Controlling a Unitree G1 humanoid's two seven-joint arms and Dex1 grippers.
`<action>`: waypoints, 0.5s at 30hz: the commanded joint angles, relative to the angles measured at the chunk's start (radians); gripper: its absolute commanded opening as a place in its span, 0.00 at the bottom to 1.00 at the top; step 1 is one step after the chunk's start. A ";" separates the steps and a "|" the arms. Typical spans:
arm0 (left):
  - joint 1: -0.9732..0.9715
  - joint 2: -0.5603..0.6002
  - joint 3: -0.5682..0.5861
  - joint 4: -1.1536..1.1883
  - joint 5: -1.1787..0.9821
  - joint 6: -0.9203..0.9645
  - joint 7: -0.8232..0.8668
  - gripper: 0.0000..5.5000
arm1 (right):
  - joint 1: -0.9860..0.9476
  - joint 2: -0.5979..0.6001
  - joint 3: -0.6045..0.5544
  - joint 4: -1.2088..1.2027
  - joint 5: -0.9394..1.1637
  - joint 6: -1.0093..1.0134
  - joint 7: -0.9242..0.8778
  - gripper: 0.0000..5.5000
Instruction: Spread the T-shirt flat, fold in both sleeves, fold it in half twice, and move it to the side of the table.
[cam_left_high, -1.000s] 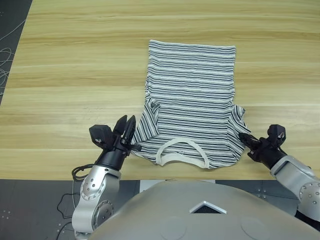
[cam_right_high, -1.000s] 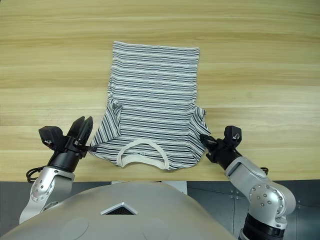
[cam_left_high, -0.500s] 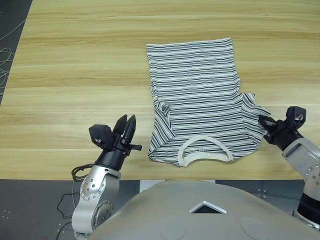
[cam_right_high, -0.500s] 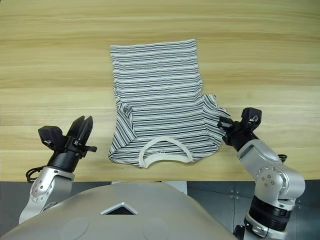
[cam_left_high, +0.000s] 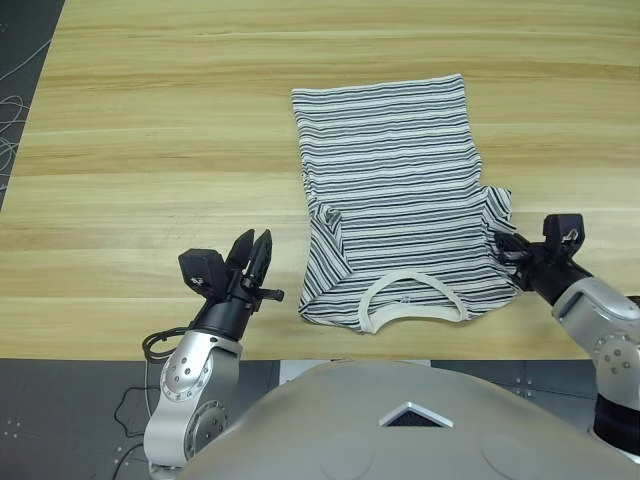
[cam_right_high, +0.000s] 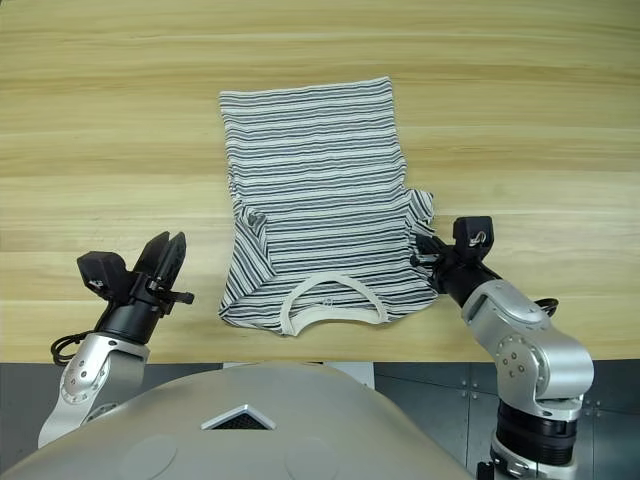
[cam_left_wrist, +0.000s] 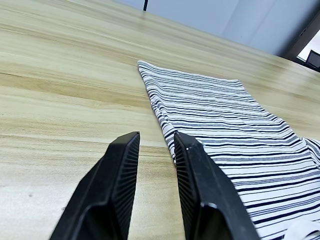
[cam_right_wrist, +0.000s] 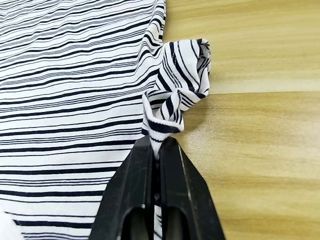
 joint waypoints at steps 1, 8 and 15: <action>0.004 -0.001 -0.010 -0.003 0.011 -0.011 -0.001 0.24 | 0.030 -0.024 0.031 -0.058 -0.058 -0.055 0.031 0.02; 0.000 0.000 -0.011 -0.002 0.017 -0.011 -0.002 0.24 | 0.091 -0.032 0.098 -0.128 -0.144 -0.168 0.108 0.02; -0.002 0.002 -0.013 -0.001 0.019 -0.011 -0.003 0.24 | 0.148 -0.036 0.166 -0.139 -0.158 -0.156 0.164 0.02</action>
